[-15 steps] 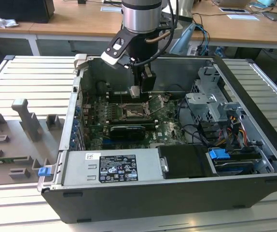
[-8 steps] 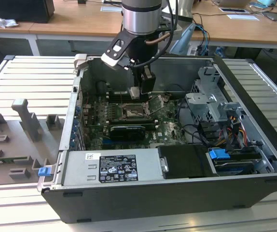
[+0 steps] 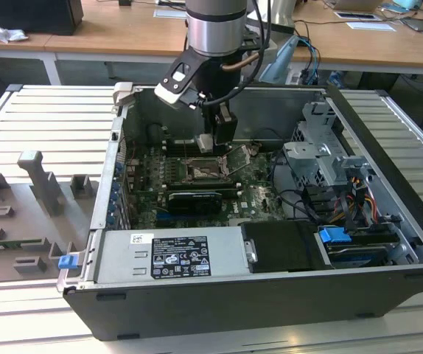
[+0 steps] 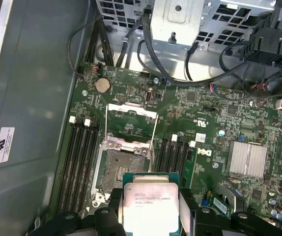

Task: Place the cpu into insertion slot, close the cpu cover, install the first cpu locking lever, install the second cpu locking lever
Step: 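Place the cpu into insertion slot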

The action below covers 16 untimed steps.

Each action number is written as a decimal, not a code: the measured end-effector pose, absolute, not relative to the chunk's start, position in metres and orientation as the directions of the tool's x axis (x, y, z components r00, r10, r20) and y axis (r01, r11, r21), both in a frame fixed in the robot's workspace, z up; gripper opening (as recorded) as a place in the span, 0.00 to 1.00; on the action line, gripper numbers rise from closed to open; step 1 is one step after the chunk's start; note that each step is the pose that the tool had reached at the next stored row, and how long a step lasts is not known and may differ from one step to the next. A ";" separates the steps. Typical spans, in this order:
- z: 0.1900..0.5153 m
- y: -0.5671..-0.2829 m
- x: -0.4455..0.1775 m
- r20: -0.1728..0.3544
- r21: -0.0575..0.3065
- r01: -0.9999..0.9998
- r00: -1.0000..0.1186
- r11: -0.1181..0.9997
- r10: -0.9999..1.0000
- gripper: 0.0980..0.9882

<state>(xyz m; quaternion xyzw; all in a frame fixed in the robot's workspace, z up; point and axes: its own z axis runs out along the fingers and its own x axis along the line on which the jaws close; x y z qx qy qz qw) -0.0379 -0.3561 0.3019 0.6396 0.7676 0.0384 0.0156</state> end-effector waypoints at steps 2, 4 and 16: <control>0.300 -0.356 -0.038 0.026 0.078 0.981 -0.181 0.178 0.983 0.50; 0.299 -0.356 -0.038 0.026 0.078 0.981 -0.181 0.178 0.983 0.50; 0.280 -0.356 -0.038 0.026 0.076 0.995 -0.072 0.070 0.997 0.50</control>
